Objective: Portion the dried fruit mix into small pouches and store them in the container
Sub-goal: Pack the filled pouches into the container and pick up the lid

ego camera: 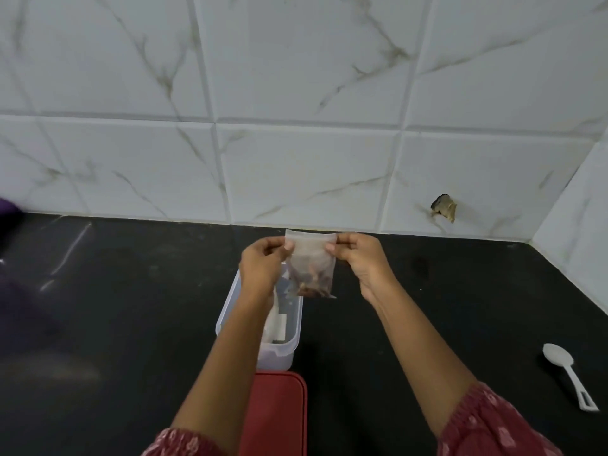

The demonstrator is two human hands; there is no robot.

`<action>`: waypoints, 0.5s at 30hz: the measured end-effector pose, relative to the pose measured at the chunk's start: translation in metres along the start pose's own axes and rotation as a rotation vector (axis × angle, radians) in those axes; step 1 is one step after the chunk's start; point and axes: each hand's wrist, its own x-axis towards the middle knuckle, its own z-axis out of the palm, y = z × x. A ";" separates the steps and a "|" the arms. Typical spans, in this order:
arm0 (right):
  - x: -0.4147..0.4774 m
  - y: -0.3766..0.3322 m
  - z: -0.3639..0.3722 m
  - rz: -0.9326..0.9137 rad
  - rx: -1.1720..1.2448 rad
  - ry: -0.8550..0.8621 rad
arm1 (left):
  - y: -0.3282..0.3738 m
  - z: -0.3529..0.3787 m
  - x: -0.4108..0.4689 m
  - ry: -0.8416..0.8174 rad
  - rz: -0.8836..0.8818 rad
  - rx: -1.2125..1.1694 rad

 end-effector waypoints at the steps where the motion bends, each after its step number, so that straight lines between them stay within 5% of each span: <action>1: 0.000 -0.003 0.009 -0.012 -0.016 -0.026 | 0.002 -0.010 0.001 0.014 0.017 -0.005; 15: -0.010 0.033 0.054 0.086 -0.091 -0.109 | -0.036 -0.063 0.002 -0.049 -0.043 -0.015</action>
